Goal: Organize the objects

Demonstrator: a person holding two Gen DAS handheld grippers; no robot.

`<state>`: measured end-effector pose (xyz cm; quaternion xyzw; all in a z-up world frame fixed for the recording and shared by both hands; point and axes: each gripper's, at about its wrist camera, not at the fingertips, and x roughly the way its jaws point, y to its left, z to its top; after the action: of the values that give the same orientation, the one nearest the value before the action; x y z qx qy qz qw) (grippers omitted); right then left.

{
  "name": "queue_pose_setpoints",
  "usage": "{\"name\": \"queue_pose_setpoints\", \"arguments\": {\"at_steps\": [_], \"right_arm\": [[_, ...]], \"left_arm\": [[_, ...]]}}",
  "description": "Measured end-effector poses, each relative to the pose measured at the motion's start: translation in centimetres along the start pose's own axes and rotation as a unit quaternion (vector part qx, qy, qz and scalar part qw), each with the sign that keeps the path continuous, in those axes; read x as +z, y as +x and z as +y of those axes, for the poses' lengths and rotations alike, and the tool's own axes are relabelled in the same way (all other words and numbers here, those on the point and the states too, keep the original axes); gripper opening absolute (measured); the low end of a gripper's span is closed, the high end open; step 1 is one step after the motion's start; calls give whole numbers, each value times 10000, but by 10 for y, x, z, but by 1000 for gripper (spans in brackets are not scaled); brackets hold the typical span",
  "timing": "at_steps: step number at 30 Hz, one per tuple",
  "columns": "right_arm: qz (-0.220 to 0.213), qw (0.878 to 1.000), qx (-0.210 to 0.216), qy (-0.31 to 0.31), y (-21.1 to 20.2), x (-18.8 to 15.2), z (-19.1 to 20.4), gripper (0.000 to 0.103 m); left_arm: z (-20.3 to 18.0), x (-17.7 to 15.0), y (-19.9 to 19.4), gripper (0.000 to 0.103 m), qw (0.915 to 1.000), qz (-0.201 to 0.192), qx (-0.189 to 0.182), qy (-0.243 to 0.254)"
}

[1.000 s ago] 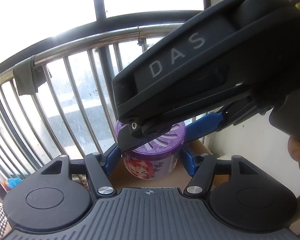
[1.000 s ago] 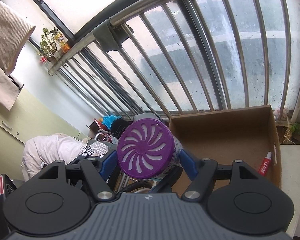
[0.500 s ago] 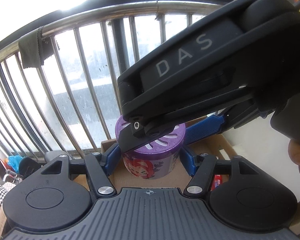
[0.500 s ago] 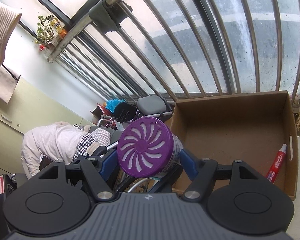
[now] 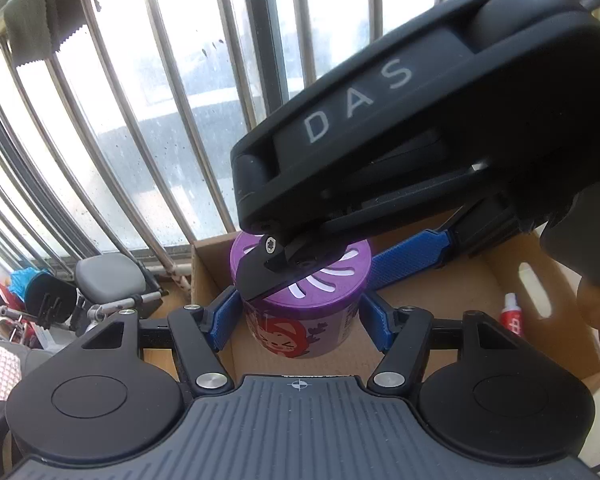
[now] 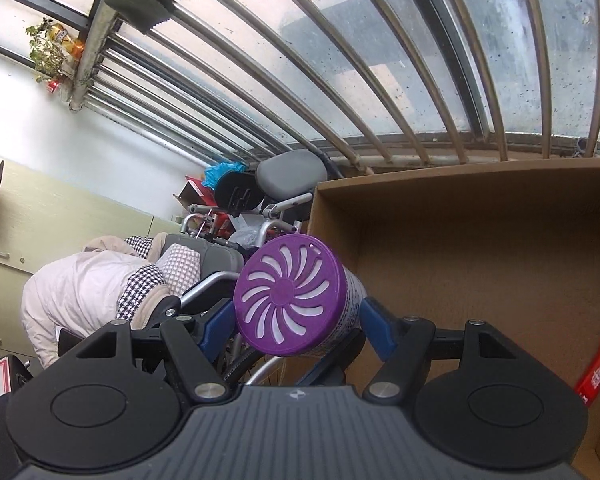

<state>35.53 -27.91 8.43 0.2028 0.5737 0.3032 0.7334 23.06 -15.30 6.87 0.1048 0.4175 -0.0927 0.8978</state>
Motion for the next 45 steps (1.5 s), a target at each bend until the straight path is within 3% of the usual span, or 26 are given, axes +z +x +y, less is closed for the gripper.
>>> {"name": "queue_pose_setpoints", "arguments": {"at_steps": [11,21,23,27,37,45], "right_arm": [[407,9963,214,720,85,40,-87,72],[550,9950,291,787,133,43,-108,72],[581,9944,318,826,138,42,-109,72],[652,9937,296,863,144,38,-111,72],[421,9952,213,861,113,33,-108,73],[-511,9986,42,132,33,11,-61,83]], "left_arm": [[-9,-9,97,65,9964,498,114,676],[-6,-34,129,66,9902,838,382,1048],[-5,-38,130,70,9890,919,423,1080],[-11,-45,123,83,9876,863,447,1234],[-8,-45,73,91,9916,633,583,971],[8,-47,-21,92,9984,39,497,259]]}}
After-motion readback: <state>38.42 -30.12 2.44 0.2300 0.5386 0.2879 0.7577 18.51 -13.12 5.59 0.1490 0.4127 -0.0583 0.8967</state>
